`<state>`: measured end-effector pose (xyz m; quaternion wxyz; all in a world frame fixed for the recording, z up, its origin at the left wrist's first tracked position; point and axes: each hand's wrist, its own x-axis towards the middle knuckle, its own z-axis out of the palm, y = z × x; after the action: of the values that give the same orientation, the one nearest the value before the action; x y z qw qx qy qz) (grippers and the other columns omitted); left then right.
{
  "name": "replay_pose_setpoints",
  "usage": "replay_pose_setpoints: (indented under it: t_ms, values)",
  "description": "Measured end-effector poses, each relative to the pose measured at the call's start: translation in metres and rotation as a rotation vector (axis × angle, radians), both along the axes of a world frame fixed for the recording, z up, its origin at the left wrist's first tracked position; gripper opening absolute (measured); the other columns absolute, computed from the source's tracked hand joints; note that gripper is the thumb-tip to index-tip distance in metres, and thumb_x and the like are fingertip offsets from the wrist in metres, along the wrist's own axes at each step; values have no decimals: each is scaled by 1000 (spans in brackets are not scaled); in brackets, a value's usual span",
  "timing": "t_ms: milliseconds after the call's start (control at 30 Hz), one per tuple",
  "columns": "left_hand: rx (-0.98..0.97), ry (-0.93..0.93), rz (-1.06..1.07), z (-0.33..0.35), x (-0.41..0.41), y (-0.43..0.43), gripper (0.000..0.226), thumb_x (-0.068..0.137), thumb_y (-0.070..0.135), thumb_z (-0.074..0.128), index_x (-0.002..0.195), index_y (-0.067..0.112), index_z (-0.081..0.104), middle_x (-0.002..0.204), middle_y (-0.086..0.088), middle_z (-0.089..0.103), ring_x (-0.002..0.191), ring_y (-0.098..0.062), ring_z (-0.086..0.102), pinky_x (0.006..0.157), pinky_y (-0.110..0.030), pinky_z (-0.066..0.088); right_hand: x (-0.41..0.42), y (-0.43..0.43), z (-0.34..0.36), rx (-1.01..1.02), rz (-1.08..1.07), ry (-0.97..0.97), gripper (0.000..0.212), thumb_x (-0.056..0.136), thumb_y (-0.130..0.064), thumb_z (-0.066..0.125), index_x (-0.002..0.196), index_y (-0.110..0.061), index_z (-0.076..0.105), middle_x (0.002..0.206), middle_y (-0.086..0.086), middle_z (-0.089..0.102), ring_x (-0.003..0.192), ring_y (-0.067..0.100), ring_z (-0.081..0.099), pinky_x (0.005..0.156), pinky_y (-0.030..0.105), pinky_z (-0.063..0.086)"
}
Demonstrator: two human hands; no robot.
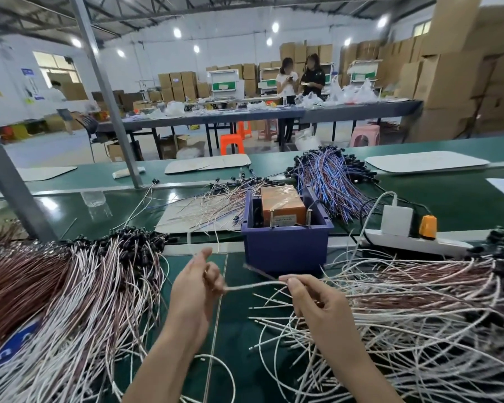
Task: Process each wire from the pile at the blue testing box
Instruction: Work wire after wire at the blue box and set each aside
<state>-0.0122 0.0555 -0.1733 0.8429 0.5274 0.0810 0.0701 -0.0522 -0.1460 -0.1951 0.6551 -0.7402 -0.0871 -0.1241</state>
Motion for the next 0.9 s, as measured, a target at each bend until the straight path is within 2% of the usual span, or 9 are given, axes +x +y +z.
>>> replay_pose_setpoints:
  t_ms: [67, 100, 200, 300, 467, 533, 633, 800, 900]
  values:
    - [539, -131, 89, -7, -3, -10, 37, 109, 28, 33, 145, 28, 42, 59, 9, 48, 49, -3, 43, 49, -20, 39, 1, -2, 2, 46, -15, 16, 20, 91, -51, 58, 97, -46, 76, 65, -10, 64, 53, 1, 44, 50, 15, 36]
    - [721, -219, 101, -11, -6, -17, 37, 109, 32, 31, 145, 36, 38, 59, 9, 51, 49, -2, 43, 46, -20, 38, 1, -3, 1, 48, -15, 18, 19, 91, -50, 59, 97, -47, 76, 69, -9, 69, 53, 1, 44, 50, 14, 37]
    - [902, -381, 110, -20, -13, -34, 25, 107, 37, 32, 122, 48, 48, 73, 12, 64, 46, -3, 45, 45, -16, 36, 2, -3, 0, 60, -28, 19, 16, 92, -48, 61, 99, -47, 75, 62, -8, 62, 46, 3, 35, 44, 16, 31]
    - [832, -364, 135, -20, -14, -41, 19, 107, 36, 35, 109, 51, 46, 80, 10, 69, 44, -3, 46, 44, -23, 41, 5, -3, -2, 93, -106, 37, 15, 94, -49, 58, 99, -48, 73, 52, -10, 52, 43, 5, 28, 40, 17, 27]
    - [652, -263, 134, -13, -7, -49, 16, 108, 29, 39, 110, 37, 52, 82, 6, 73, 45, -10, 49, 46, -22, 45, 14, 1, -2, 196, -172, 86, 18, 94, -49, 58, 98, -42, 73, 59, -11, 61, 49, -1, 47, 48, 13, 41]
    - [625, -229, 144, -8, 0, -57, 16, 108, 29, 39, 111, 34, 54, 82, 7, 74, 46, -10, 52, 49, -22, 48, 21, 3, 0, 287, -215, 107, 19, 97, -41, 58, 102, -31, 74, 53, -14, 54, 45, 0, 40, 44, 13, 34]
    - [572, -195, 151, -7, 6, -69, 15, 108, 29, 39, 111, 33, 54, 84, 8, 75, 53, -14, 65, 59, -29, 53, 30, 7, 5, 365, -365, 25, 14, 99, -36, 59, 104, -32, 72, 60, -11, 57, 45, 2, 35, 41, 17, 32]
    - [515, -192, 109, -13, 3, -85, 21, 108, 27, 39, 117, 41, 51, 97, 15, 75, 71, -17, 74, 66, -34, 60, 45, 10, 6, 284, -598, -87, 20, 100, -43, 56, 117, -39, 66, 104, -1, 69, 80, 12, 58, 78, 36, 54]
    - [469, -192, 79, -15, 0, -87, 27, 108, 24, 39, 121, 47, 48, 98, 13, 76, 72, -19, 75, 64, -32, 60, 51, 8, 6, 301, -656, -123, 14, 100, -40, 59, 112, -43, 65, 106, -7, 68, 89, 3, 62, 83, 27, 54]
